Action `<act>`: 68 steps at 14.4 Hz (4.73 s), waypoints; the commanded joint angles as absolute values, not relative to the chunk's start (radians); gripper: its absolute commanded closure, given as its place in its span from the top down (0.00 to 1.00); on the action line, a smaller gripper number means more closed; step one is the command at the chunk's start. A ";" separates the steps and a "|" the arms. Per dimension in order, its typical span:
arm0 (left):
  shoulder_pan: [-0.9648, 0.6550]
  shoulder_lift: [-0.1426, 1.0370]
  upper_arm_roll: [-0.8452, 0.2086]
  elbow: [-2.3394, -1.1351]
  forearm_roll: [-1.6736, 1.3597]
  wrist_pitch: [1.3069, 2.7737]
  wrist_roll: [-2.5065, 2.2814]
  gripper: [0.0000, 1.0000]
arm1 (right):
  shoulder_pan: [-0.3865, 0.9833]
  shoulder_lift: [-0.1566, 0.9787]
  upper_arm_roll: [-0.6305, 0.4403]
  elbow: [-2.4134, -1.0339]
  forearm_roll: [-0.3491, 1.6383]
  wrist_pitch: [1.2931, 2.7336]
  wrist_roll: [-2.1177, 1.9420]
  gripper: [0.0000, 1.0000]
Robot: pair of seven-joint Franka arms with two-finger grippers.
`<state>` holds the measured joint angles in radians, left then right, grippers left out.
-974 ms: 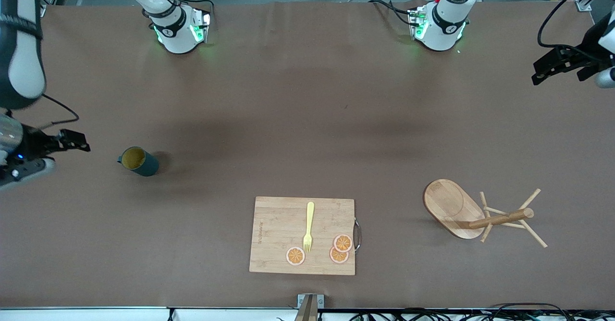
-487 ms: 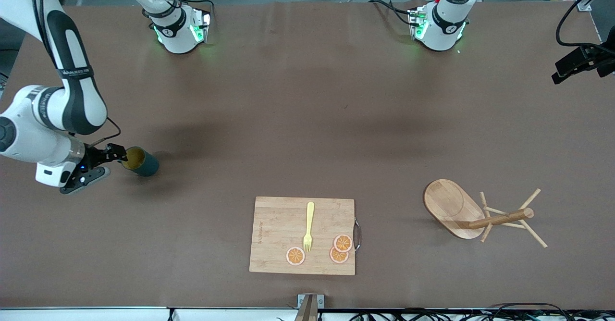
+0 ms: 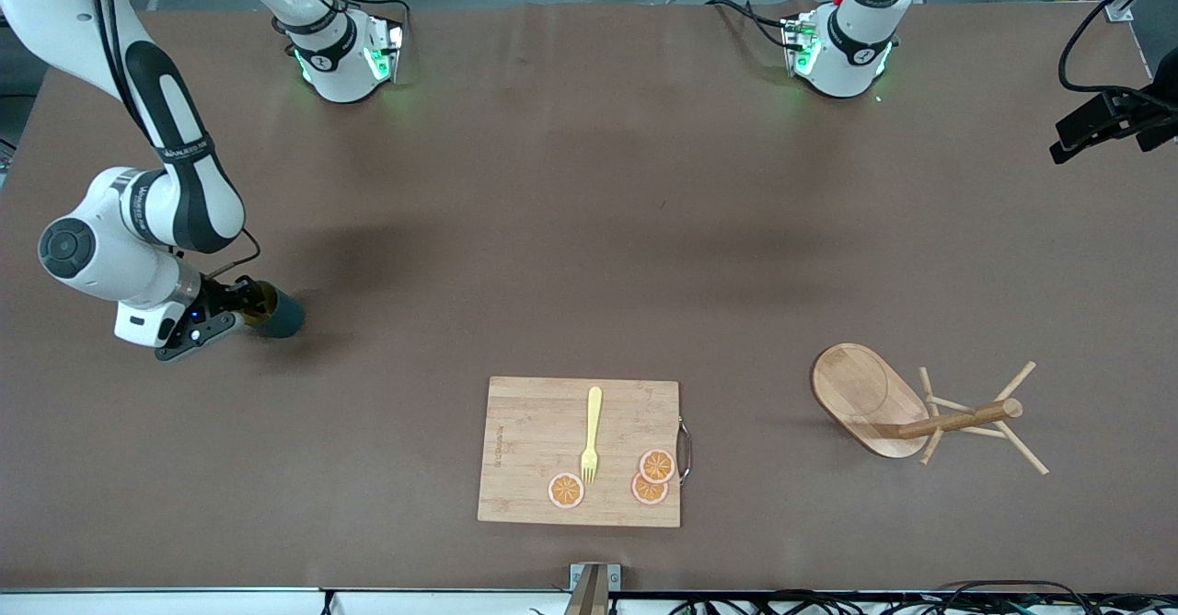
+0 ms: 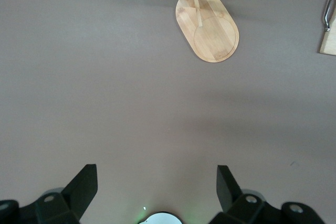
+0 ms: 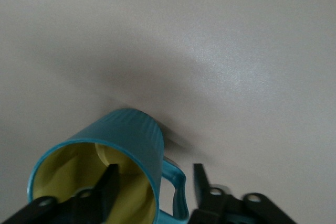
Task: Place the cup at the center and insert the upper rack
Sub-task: 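Grasp the teal mug by its rim with the right gripper, then carry the teal mug toward the table middle with the right gripper, then set the mug down with the right gripper while the left gripper approaches, then grasp the mug handle with the left gripper while the right gripper withdraws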
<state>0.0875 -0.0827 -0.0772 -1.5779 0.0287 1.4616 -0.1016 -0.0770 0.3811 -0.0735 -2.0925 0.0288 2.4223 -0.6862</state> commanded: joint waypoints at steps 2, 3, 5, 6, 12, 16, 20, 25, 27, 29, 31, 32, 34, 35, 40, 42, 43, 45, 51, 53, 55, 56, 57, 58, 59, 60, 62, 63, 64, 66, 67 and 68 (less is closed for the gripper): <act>0.086 -0.068 -0.083 -1.554 0.048 1.454 -0.109 1.00 | -0.075 0.364 -0.061 -2.099 0.066 2.413 -0.700 0.00; 0.089 -0.067 -0.083 -1.555 0.048 1.453 -0.109 1.00 | -0.074 0.356 -0.058 -2.091 0.071 2.375 -0.689 0.00; 0.092 -0.074 -0.080 -1.554 0.046 1.453 -0.106 1.00 | -0.040 0.309 -0.055 -2.068 0.115 2.275 -0.629 0.00; 0.091 -0.074 -0.078 -1.555 0.048 1.451 -0.107 1.00 | 0.000 0.273 -0.055 -2.072 0.123 2.251 -0.550 0.00; 0.101 -0.069 -0.075 -1.563 0.046 1.459 -0.107 1.00 | 0.407 0.135 -0.054 -2.115 0.133 2.203 0.247 0.00; 0.103 -0.041 -0.074 -1.572 0.048 1.515 -0.107 1.00 | 0.654 0.175 -0.054 -2.022 0.133 2.210 0.683 0.00; 0.103 -0.005 -0.074 -1.598 0.048 1.578 -0.107 1.00 | 0.848 0.326 -0.055 -1.889 0.132 2.224 0.954 0.00; 0.103 0.060 -0.074 -1.600 0.046 1.640 -0.109 1.00 | 0.963 0.523 -0.057 -1.738 0.120 2.250 1.085 0.01; 0.103 0.084 -0.074 -1.600 0.046 1.660 -0.110 1.00 | 0.971 0.569 -0.057 -1.706 0.120 2.267 1.086 0.04; 0.100 0.104 -0.075 -1.601 0.040 1.667 -0.110 1.00 | 0.976 0.601 -0.057 -1.698 0.120 2.299 1.088 0.10; 0.086 0.100 -0.086 -1.617 0.037 1.672 -0.153 1.00 | 0.971 0.604 -0.057 -1.698 0.120 2.318 1.086 0.99; 0.072 0.094 -0.095 -1.617 0.035 1.667 -0.182 1.00 | 0.969 0.603 -0.060 -1.697 0.120 2.310 1.080 1.00; 0.057 0.086 -0.162 -1.617 0.035 1.654 -0.250 1.00 | 0.962 0.585 -0.063 -1.686 0.120 2.298 1.072 1.00; 0.057 0.084 -0.207 -1.614 0.035 1.640 -0.308 1.00 | 0.959 0.563 -0.066 -1.681 0.120 2.266 1.068 1.00; 0.051 0.080 -0.417 -1.618 0.037 1.628 -0.610 1.00 | 0.844 0.390 -0.095 -1.655 0.121 2.013 0.849 1.00; 0.031 0.090 -0.498 -1.618 0.044 1.629 -0.781 1.00 | 0.725 0.313 -0.094 -1.657 0.121 1.912 0.671 1.00; 0.014 0.098 -0.523 -1.618 0.046 1.631 -0.846 1.00 | 0.666 0.287 -0.094 -1.657 0.121 1.872 0.582 1.00; -0.067 0.124 -0.538 -1.618 0.051 1.638 -1.004 1.00 | 0.545 0.243 -0.095 -1.654 0.118 1.801 0.406 1.00; -0.358 0.306 -0.538 -1.608 0.228 1.741 -1.573 1.00 | 0.238 0.189 -0.095 -1.648 0.025 1.663 0.039 1.00; -0.469 0.397 -0.538 -1.603 0.323 1.755 -1.757 1.00 | 0.137 0.187 -0.095 -1.641 0.023 1.649 -0.130 1.00; -0.558 0.498 -0.537 -1.569 0.403 1.755 -1.947 1.00 | 0.048 0.186 -0.095 -1.637 0.021 1.637 -0.202 1.00; -0.598 0.547 -0.535 -1.550 0.440 1.755 -2.024 1.00 | 0.023 0.186 -0.097 -1.629 0.021 1.625 -0.199 1.00; -0.642 0.598 -0.531 -1.534 0.484 1.755 -2.084 1.00 | 0.000 0.186 -0.097 -1.609 0.023 1.608 -0.190 1.00; -0.681 0.641 -0.528 -1.517 0.535 1.753 -2.120 1.00 | -0.015 0.186 -0.095 -1.580 0.023 1.586 -0.167 1.00; -0.714 0.681 -0.519 -1.502 0.582 1.752 -2.164 1.00 | -0.011 0.187 -0.092 -1.534 0.023 1.556 -0.106 1.00; -0.759 0.714 -0.493 -1.487 0.613 1.752 -2.230 1.00 | -0.003 0.187 -0.086 -1.507 0.021 1.508 -0.034 1.00; -0.880 0.765 -0.387 -1.451 0.632 1.752 -2.320 1.00 | 0.003 0.196 -0.086 -1.462 0.006 1.479 -0.020 1.00; -0.955 0.781 -0.315 -1.445 0.634 1.752 -2.357 0.99 | 0.003 0.199 -0.086 -1.442 0.005 1.479 -0.029 1.00; -1.027 0.804 -0.237 -1.443 0.634 1.752 -2.388 0.97 | 0.003 0.212 -0.086 -1.428 0.005 1.479 -0.034 1.00; -1.116 0.872 -0.129 -1.404 0.634 1.753 -2.416 0.90 | 0.002 0.216 -0.086 -1.422 0.005 1.479 -0.034 1.00; -1.141 0.900 -0.094 -1.388 0.635 1.749 -2.416 0.88 | 0.000 0.218 -0.086 -1.414 0.006 1.479 -0.035 1.00; -1.161 0.910 -0.056 -1.384 0.635 1.750 -2.416 0.88 | -0.003 0.225 -0.086 -1.414 0.018 1.480 -0.028 1.00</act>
<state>-1.1290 0.8535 -0.1166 -1.4495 0.6137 1.7692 -2.4108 0.0036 0.2055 -0.0895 -1.4416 0.0183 1.4912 -0.0472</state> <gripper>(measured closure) 0.084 0.000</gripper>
